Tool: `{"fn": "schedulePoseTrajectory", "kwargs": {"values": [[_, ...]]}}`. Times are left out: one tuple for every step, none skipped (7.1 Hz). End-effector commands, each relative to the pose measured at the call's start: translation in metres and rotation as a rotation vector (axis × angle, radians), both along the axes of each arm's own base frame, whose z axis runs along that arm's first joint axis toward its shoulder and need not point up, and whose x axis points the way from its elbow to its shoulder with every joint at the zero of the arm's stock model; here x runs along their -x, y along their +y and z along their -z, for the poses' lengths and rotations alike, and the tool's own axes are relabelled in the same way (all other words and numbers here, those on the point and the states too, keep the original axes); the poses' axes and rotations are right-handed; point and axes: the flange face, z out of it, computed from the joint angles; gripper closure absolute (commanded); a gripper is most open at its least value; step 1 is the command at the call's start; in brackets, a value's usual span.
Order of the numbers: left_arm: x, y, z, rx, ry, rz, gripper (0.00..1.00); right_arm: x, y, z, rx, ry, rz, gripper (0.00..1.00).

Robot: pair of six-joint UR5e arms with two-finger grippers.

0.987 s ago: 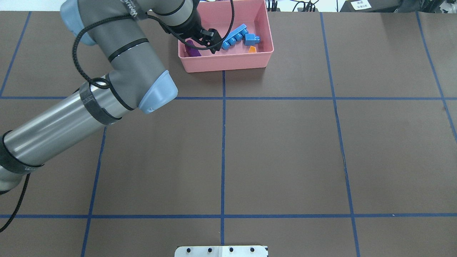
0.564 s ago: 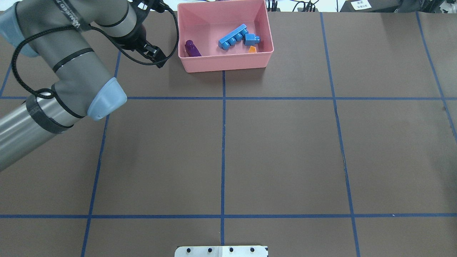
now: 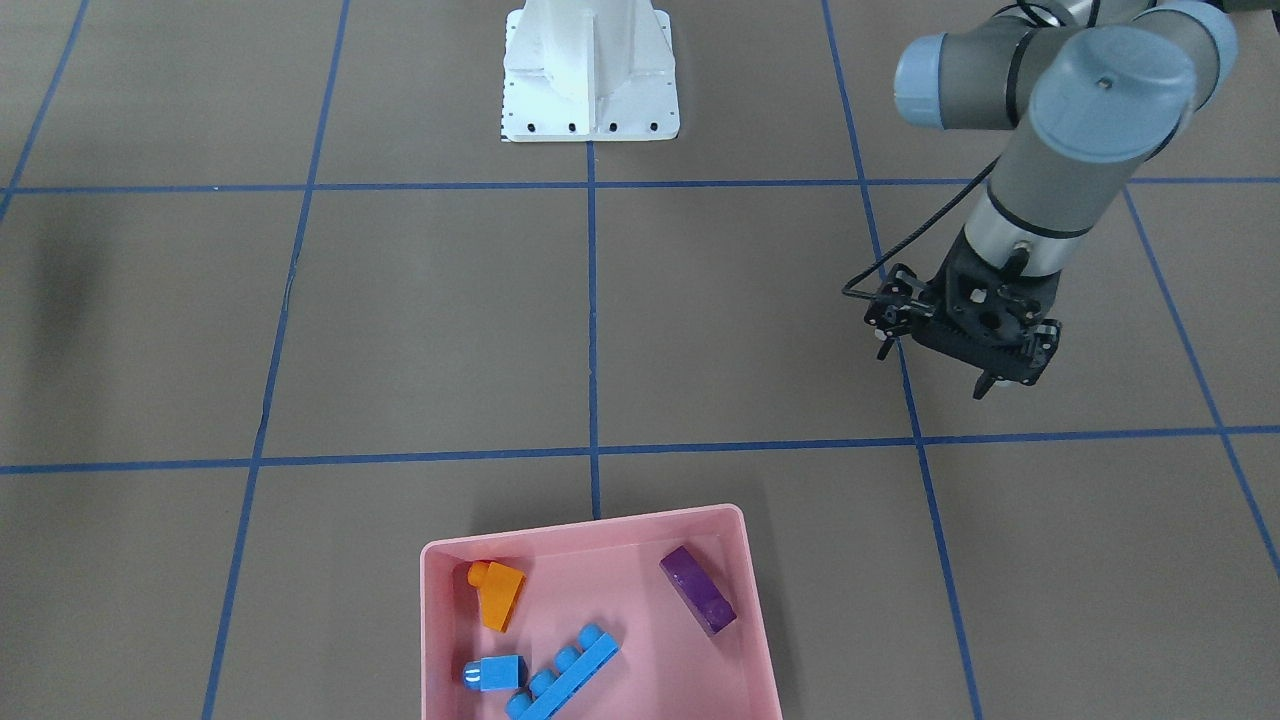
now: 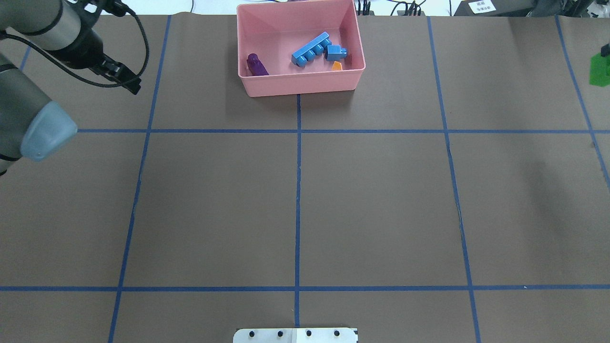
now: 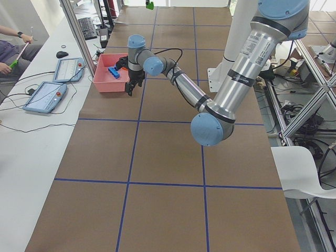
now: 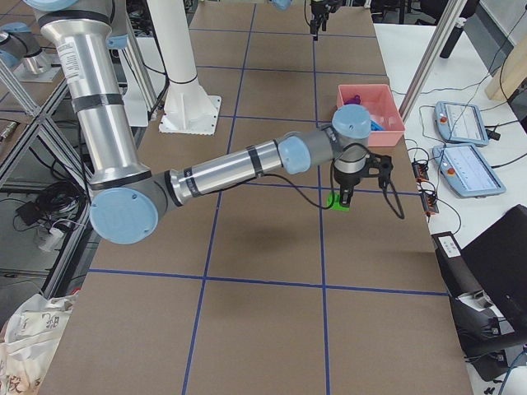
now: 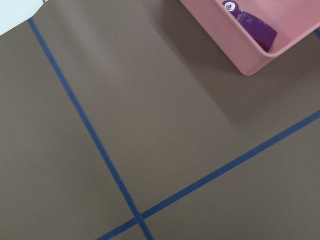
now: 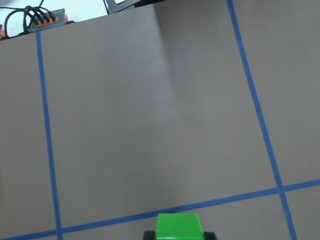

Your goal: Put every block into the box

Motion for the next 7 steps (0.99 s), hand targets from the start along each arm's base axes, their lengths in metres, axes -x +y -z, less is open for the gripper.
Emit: {"fn": "schedulePoseTrajectory", "kwargs": {"values": [[0.050, 0.010, -0.058, 0.054, -0.035, 0.017, 0.00, 0.061, -0.062, 0.104, 0.007, 0.027, 0.057, 1.00], [0.077, 0.005, -0.069, 0.119, -0.041, 0.041, 0.00, 0.092, -0.086, 0.136, 0.020, 0.015, 0.061, 1.00], [0.110, 0.001, -0.071, 0.142, -0.034, 0.047, 0.00, 0.141, -0.108, 0.179, 0.055, 0.000, 0.054, 1.00], [0.140, -0.002, -0.075, 0.115, -0.057, 0.029, 0.00, 0.187, -0.125, 0.226, 0.097, -0.019, 0.040, 1.00], [0.149, -0.001, -0.082, 0.146, -0.081, 0.012, 0.00, 0.227, -0.123, 0.247, 0.124, -0.017, 0.026, 1.00], [0.169, -0.001, -0.090, 0.159, -0.100, -0.003, 0.00, 0.268, -0.127, 0.262, 0.126, -0.028, -0.003, 1.00], [0.171, 0.002, -0.088, 0.173, -0.109, -0.016, 0.00, 0.312, -0.138, 0.271, 0.117, -0.029, -0.057, 1.00]]}}
